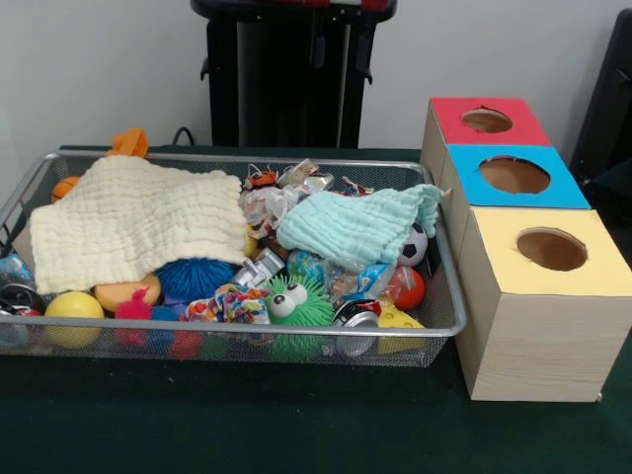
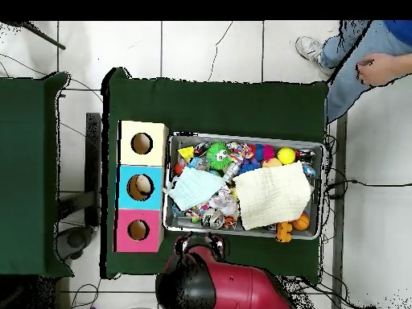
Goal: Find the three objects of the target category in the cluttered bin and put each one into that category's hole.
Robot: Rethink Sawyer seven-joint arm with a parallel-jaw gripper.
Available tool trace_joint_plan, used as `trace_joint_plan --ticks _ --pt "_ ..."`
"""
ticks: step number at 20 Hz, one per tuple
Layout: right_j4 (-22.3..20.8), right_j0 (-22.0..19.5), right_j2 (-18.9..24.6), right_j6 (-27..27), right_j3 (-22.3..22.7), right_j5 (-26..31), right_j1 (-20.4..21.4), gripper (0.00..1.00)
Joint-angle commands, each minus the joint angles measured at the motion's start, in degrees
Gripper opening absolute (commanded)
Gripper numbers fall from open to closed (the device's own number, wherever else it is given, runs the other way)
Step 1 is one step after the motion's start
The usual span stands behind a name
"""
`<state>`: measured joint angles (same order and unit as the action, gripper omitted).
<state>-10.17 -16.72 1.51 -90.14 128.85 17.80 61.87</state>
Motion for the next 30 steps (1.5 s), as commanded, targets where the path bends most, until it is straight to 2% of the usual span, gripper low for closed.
trace_joint_plan --ticks 1,5,14,21,30 --pt "-4.1 -1.1 4.7 -4.4 2.3 -6.3 -5.8 1.0" --pt "-4.4 -1.8 4.9 -5.3 2.1 -8.6 -8.0 1.0" --pt "-6.3 -0.4 3.0 -7.0 0.1 -15.1 -15.5 1.0" --pt "-7.5 0.9 0.9 -8.1 -2.4 -21.2 -22.9 1.0" --pt "-8.1 0.8 0.4 -7.9 -3.5 -23.5 -27.5 1.0"
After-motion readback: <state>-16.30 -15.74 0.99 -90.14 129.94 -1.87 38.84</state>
